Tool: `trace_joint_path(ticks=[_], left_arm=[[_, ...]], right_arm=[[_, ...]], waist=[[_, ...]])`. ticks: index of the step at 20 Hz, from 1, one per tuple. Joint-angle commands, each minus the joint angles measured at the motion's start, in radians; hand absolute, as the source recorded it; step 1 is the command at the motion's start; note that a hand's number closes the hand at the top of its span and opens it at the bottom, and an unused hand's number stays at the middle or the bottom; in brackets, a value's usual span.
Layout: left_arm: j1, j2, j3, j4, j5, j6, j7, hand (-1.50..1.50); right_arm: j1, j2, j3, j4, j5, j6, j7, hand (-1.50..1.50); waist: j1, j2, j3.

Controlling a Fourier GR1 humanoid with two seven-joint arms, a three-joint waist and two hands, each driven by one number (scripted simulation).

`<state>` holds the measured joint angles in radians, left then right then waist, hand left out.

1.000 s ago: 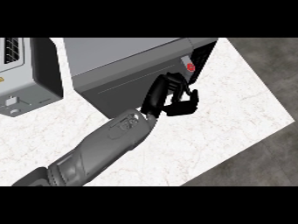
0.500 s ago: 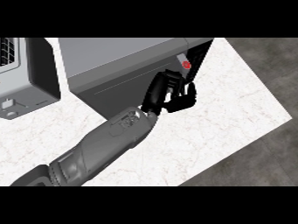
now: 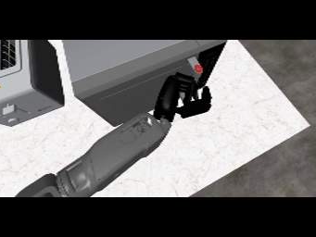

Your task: Pick up the milk, place it into the microwave and close the microwave

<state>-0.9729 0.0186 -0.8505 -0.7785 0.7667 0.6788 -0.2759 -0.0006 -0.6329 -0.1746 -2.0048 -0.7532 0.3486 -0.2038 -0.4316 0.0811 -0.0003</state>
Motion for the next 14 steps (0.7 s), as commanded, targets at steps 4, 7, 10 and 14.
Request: trace_joint_path(ticks=[4,7,10,14], left_arm=[[-0.073,-0.019,0.083,0.113,0.043,0.082,-0.005,1.50],[-0.084,-0.004,0.071,0.132,0.062,0.048,-0.007,1.50],[-0.066,0.009,0.037,0.159,0.074,0.026,-0.018,1.50],[-0.062,0.055,0.017,0.179,0.101,-0.036,-0.022,1.50]], right_arm=[[-0.002,-0.019,-0.053,0.002,-0.040,-0.017,0.015,-1.50],[0.004,-0.034,-0.076,-0.003,-0.039,-0.028,0.025,-1.50],[0.010,-0.035,-0.108,-0.002,-0.057,-0.041,0.024,-1.50],[0.017,-0.045,-0.135,-0.016,-0.073,-0.041,0.027,-1.50]], waist=[[0.045,-0.004,0.000],[0.067,-0.002,-0.003],[0.086,-0.002,-0.002],[0.114,0.001,-0.002]])
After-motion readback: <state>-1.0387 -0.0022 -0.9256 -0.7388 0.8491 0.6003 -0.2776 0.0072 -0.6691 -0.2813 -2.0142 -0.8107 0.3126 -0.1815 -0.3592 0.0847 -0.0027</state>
